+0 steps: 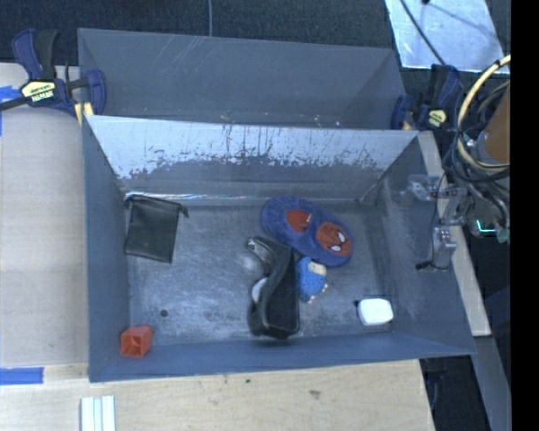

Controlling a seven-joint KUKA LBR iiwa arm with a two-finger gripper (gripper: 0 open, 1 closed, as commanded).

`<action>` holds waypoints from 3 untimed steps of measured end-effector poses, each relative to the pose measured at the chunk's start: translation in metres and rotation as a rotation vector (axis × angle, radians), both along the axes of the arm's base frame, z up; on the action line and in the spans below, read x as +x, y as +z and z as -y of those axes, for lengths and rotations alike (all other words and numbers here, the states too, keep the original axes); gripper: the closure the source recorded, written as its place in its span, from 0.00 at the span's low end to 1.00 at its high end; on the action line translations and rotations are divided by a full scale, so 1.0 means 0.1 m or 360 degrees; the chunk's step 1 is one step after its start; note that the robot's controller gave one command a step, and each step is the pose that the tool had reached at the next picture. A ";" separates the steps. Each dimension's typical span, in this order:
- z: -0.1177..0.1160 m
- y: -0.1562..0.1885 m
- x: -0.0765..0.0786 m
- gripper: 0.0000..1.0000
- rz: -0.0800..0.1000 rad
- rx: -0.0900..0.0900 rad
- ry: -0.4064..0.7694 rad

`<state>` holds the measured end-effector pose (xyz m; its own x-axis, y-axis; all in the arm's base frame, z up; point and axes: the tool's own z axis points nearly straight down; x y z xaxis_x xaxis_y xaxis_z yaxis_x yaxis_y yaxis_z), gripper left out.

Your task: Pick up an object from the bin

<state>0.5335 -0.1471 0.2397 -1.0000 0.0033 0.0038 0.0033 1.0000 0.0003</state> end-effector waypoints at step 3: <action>-1.28 -1.68 0.89 0.00 0.0001 -0.0011 0.0398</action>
Offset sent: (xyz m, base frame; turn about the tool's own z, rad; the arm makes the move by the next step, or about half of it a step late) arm -0.0100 0.0710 -0.0781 -0.0288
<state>0.6228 -0.0193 0.0720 -0.9697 -0.2442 0.0041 -0.2442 0.9697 -0.0066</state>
